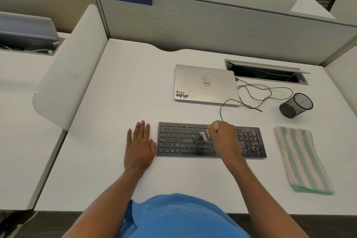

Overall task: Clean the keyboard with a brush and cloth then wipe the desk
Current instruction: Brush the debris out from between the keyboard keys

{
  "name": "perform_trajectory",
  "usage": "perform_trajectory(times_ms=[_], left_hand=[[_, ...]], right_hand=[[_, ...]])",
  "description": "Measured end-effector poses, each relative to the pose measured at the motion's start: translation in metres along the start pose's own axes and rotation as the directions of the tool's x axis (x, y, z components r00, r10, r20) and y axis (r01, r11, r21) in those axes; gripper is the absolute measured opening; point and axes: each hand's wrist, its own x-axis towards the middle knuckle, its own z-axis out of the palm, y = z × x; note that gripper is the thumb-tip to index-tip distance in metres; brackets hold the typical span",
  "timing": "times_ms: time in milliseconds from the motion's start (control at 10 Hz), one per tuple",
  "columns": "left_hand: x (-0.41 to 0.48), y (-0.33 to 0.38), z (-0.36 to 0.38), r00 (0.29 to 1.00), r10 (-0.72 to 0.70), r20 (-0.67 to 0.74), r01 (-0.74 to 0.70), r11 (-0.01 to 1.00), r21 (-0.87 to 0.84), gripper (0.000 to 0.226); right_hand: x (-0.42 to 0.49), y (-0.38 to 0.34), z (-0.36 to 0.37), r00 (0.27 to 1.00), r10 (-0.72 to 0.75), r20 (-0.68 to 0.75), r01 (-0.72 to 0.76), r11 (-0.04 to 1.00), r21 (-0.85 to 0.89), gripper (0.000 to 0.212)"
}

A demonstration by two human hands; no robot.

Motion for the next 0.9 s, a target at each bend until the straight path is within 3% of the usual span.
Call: perform_trajectory(times_ms=[200,300,600,800,900], left_hand=[[0.0,0.0,0.0,1.0,-0.004,0.005,0.004,1.0,0.003,0.067],[0.0,0.001,0.0,1.0,-0.003,0.004,0.003,1.0,0.006,0.068],[0.001,0.001,0.0,1.0,-0.005,0.014,0.005,1.0,0.012,0.067],[0.0,0.0,0.0,1.0,-0.004,0.012,0.004,1.0,0.009,0.067],[0.0,-0.001,0.001,1.0,-0.002,0.001,0.002,1.0,0.003,0.067]], right_hand=[[-0.001,0.012,0.013,0.992,0.041,0.117,-0.031,0.996,-0.087,0.044],[0.0,0.012,0.005,0.978,0.105,0.182,-0.088,0.991,-0.097,0.037],[-0.001,0.003,0.011,0.998,0.018,0.056,-0.016,0.999,-0.029,0.041],[-0.007,0.011,0.009,0.987,0.09,0.133,-0.075,0.991,-0.107,0.03],[-0.006,0.004,0.005,0.977,0.079,0.2,-0.071,0.996,-0.045,0.032]])
